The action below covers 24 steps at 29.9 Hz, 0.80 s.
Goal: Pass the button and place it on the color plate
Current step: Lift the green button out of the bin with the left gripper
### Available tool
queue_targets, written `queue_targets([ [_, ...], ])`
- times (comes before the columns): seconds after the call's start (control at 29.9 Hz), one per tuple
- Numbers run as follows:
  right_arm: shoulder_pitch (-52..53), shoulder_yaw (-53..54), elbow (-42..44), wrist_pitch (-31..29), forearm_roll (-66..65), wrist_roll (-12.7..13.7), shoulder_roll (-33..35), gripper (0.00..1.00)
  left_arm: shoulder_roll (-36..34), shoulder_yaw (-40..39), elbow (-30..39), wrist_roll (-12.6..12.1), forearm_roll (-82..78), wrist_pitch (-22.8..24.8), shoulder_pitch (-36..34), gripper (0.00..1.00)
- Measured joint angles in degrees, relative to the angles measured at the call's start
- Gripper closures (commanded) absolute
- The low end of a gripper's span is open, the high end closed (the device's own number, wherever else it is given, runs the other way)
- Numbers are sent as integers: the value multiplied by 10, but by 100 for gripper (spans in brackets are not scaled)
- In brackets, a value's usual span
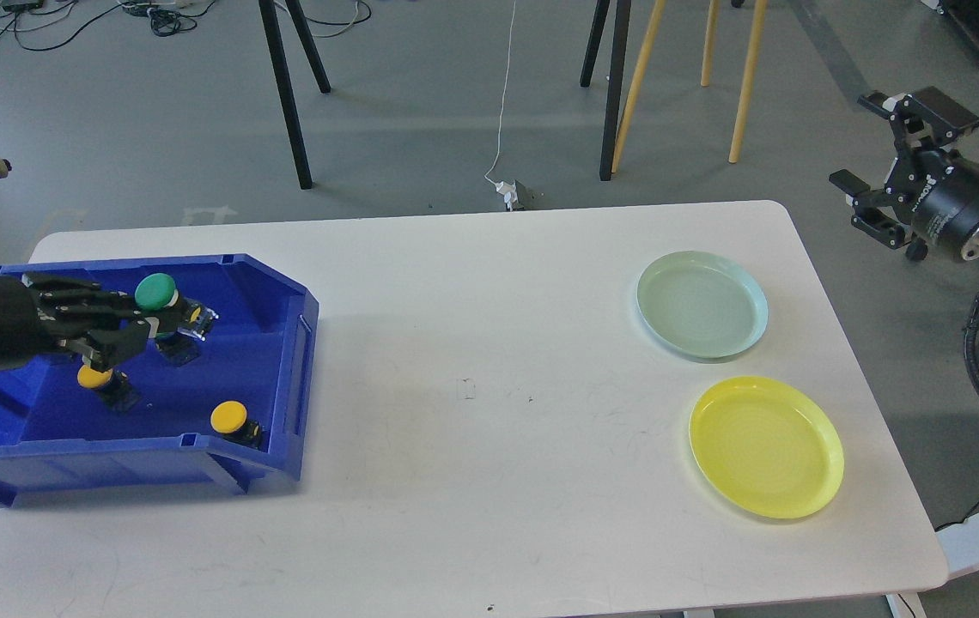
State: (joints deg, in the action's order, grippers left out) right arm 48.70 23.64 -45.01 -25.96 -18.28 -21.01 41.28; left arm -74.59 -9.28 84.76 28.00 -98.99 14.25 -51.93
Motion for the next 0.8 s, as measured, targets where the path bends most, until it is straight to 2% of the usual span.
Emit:
queue_targets([
  [0.13, 11, 0, 0, 2, -34, -2, -20, 1, 9, -32, 5, 0, 0, 61, -36, 80],
  [0.2, 19, 0, 2, 5, -64, -3, -35, 1, 30, -37, 5, 0, 0, 100, -68, 79],
  [0.3, 32, 0, 3, 14, -118, -4, -62, 1, 68, -39, 1, 0, -2, 131, -117, 79],
  [0.5, 55, 0, -3, 50, -250, -4, -117, 1, 128, -36, -14, 0, -12, 137, -173, 79],
  [0.8, 88, 0, -50, 117, -491, -7, -184, 1, 204, -34, -51, 0, -61, 138, -183, 79],
])
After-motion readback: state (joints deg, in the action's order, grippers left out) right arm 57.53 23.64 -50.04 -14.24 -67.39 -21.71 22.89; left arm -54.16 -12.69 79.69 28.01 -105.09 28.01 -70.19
